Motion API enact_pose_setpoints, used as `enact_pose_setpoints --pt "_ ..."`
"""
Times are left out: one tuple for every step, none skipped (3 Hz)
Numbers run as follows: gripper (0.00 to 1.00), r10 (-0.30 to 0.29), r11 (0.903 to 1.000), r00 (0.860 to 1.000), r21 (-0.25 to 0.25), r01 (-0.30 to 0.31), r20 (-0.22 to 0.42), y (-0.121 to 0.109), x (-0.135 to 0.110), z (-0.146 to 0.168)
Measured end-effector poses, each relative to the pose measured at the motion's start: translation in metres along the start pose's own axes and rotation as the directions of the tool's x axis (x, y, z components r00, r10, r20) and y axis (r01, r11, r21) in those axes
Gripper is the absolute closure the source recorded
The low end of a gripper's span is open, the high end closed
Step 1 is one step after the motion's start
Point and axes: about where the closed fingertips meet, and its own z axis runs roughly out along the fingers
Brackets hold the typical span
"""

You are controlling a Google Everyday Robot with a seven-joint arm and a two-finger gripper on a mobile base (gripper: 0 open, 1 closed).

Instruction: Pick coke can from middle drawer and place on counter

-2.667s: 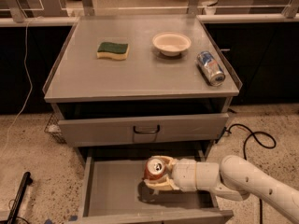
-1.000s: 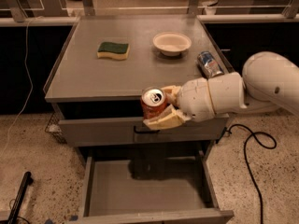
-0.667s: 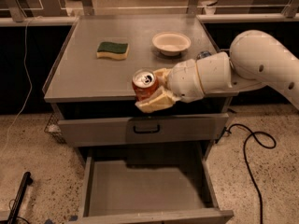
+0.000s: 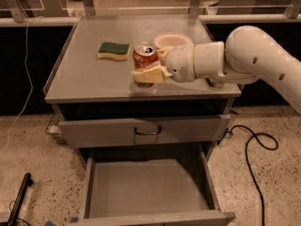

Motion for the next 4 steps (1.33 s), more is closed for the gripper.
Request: enact_pose_setpoints --pt "1.0 0.078 0.9929 0.996 0.087 -0.081 0.044 -0.024 -0.011 0.011" --pt "1.0 0.038 0.9951 0.998 0.093 -0.034 -0.045 -0.04 -0.009 0.027" --pt "1.0 -0.01 0.9966 0.984 0.079 0.025 -0.18 -0.068 0.015 0.043" --pt "1.0 -0.001 0.9967 0.976 0.079 0.019 -0.218 -0.083 0.033 0.044"
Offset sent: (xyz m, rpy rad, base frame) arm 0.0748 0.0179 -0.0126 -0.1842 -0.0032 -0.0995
